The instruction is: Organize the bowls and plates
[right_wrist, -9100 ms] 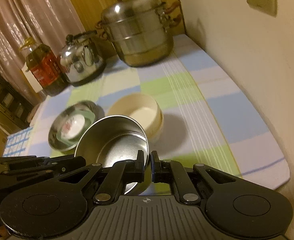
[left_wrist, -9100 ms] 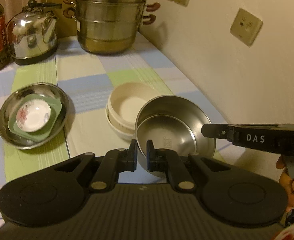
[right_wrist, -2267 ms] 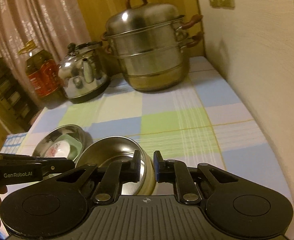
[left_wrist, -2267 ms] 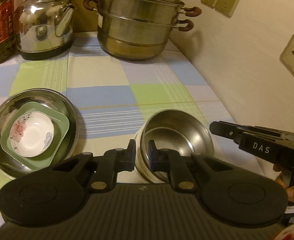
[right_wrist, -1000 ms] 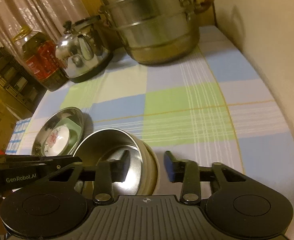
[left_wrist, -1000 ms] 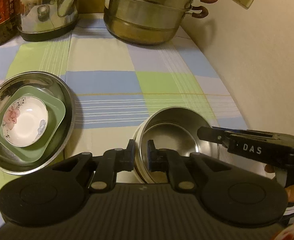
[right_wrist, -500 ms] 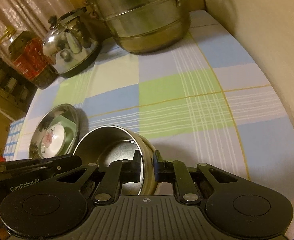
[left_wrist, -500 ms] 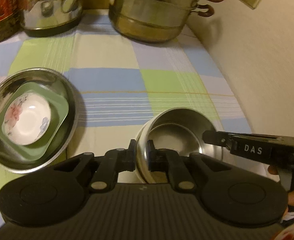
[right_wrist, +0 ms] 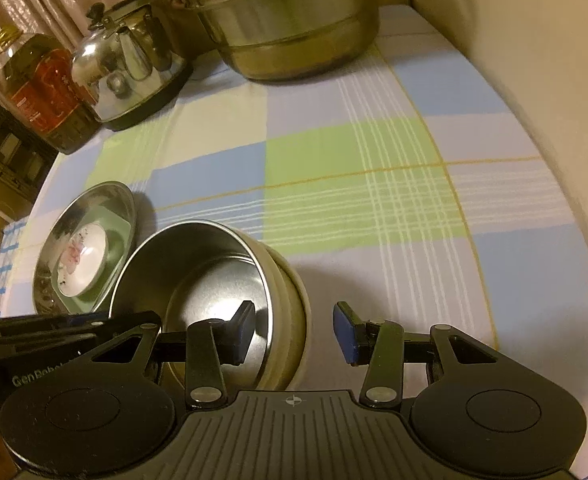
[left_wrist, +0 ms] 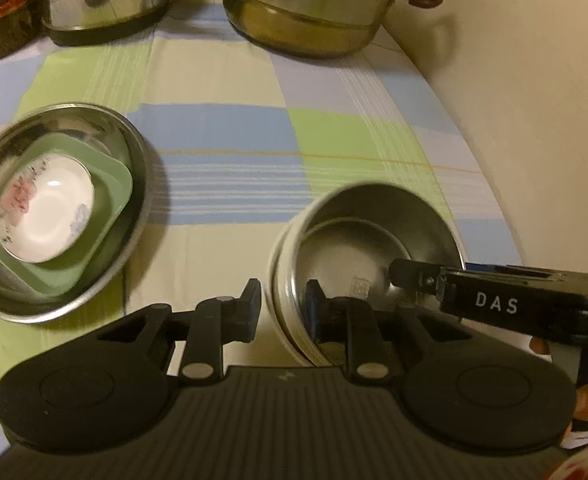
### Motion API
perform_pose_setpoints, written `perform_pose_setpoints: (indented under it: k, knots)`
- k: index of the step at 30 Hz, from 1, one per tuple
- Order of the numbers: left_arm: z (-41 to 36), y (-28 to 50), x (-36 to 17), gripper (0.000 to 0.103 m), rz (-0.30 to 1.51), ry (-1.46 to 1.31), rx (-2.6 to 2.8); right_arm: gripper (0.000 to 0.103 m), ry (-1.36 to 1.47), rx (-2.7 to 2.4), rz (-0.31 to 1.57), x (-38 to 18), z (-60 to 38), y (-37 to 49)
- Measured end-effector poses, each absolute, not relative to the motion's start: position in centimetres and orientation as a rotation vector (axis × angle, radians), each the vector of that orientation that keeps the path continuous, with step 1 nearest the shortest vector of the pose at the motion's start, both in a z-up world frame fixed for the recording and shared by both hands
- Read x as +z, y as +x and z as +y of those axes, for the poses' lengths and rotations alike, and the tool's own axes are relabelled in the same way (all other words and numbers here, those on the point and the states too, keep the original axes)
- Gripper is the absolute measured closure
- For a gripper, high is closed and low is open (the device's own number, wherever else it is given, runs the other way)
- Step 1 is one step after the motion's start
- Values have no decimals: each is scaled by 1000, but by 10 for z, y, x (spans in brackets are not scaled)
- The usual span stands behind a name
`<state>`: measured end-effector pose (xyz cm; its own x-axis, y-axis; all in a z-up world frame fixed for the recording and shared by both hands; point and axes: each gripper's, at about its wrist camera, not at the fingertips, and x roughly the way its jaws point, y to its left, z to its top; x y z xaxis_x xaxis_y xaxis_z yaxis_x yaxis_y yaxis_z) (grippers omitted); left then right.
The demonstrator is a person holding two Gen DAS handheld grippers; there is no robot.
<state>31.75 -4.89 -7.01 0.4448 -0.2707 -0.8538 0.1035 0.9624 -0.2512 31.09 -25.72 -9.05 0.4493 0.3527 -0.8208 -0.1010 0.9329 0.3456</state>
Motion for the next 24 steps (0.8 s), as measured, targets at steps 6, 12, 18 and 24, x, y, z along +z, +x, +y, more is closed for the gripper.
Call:
perform_pose_setpoints:
  k: [6,12,18,24]
  knots:
    - [-49,314,-71,81,1070,-176,-229,73,269,301,1075,-90,-256,311]
    - [-40,307,-70,82,1068,-178,-191,76,275,321,1103,-88,-248,315]
    - [-15,292,-68,82,1073,-219,-122,76,255,395,1131,-90,-224,315]
    - [4,280,-67,82,1075,-246,-59,76,201,471,1150,-91,-200,315]
